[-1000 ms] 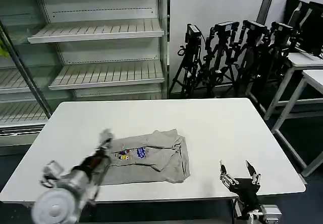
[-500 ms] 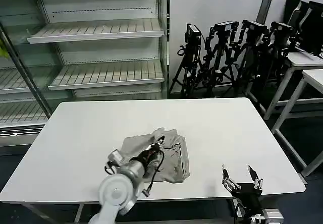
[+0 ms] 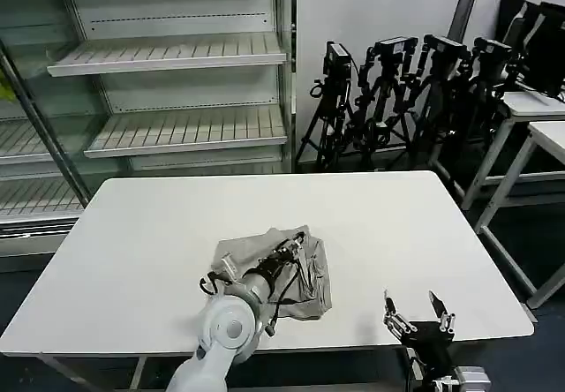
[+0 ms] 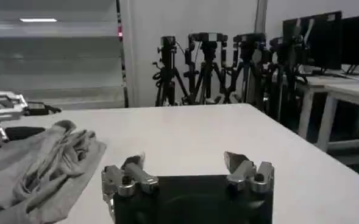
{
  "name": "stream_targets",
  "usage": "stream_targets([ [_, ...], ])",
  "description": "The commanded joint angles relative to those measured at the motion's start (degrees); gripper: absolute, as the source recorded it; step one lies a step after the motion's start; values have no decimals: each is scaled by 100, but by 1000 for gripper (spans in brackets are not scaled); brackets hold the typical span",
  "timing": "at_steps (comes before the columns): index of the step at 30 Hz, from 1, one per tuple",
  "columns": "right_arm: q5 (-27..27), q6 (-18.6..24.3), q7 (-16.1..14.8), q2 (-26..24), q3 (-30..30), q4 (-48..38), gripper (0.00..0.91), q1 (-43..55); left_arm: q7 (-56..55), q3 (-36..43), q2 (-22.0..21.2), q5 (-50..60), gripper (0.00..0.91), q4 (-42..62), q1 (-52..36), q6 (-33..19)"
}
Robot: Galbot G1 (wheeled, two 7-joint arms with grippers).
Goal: Fold and organize the clothes.
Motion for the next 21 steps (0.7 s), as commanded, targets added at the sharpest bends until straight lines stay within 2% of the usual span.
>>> stream_targets([
  [1, -21, -10, -4, -8, -148, -25, 907, 28, 175, -1559, 1473, -550, 907, -1510, 831, 345],
  [4, -44, -18, -3, -32, -257, -65, 907, 68, 262, -2258, 2178, -863, 907, -1516, 1353, 523],
  [7, -91, -21, -5, -53, -363, -127, 907, 91, 308, -2638, 2553, -1068, 907, -1480, 1840, 534],
  [10, -107, -9, -8, -74, -385, -180, 907, 94, 427, -2755, 2747, -1194, 907, -1392, 2099, 545],
  [14, -100, -40, 0, -76, -405, -105, 907, 114, 548, -2576, 2820, -1604, 907, -1075, 2178, 556],
  [21, -106, -55, 1, -65, -367, 5, 907, 10, 686, -2231, 2600, -2080, 907, -785, 1939, 559],
])
